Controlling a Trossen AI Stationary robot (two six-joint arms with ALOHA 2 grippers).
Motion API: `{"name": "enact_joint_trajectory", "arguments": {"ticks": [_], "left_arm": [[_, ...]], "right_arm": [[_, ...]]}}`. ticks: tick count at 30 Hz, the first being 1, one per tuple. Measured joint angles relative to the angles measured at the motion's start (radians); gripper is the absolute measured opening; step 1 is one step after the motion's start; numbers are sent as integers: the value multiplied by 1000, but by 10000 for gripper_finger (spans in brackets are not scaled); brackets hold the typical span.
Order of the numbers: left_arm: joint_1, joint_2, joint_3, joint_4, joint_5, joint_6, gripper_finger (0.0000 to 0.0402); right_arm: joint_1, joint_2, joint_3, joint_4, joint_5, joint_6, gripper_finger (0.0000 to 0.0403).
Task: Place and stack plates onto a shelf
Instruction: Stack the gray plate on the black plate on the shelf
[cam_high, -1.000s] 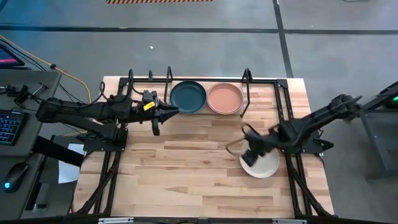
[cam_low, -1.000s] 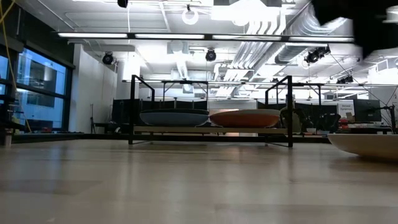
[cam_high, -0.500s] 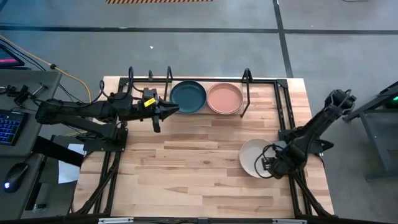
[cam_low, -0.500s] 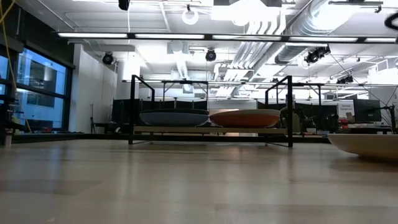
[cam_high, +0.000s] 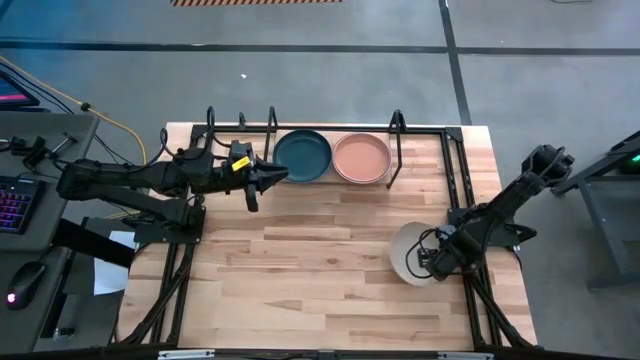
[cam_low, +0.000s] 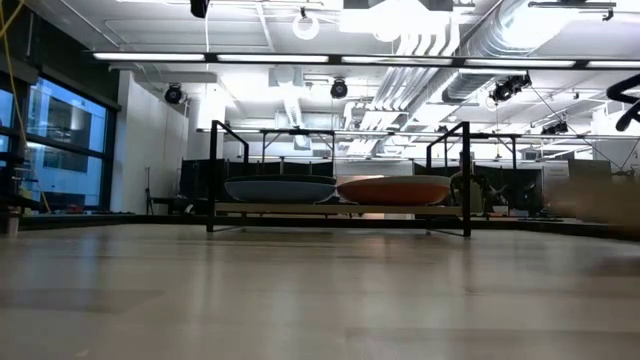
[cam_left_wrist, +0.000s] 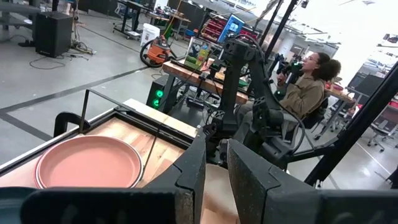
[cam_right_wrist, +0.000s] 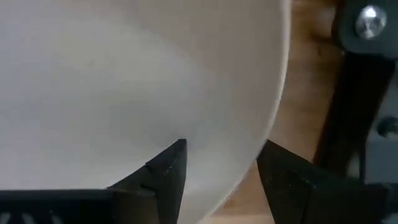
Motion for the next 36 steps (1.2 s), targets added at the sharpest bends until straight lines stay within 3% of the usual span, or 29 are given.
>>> {"name": "enact_joint_trajectory", "arguments": {"ticks": [4,10,17,23,28,36], "left_arm": [[0,0,0,0,0,0,56],[0,0,0,11,0,0,56],[0,-19,-1,13,7,0,56],[0,-132,-1,15,64,3,56],[0,-215,-1,15,-6,57,56],[-1,-248,0,-16,-16,45,56]], "right_arm": [[-7,0,-5,9,33,-24,135],[-7,0,27,11,102,-89,15],[-13,-1,111,5,227,-164,3],[-69,-2,240,60,381,-326,1],[-207,2,303,228,462,-566,0],[-498,55,322,569,560,-889,0]]}}
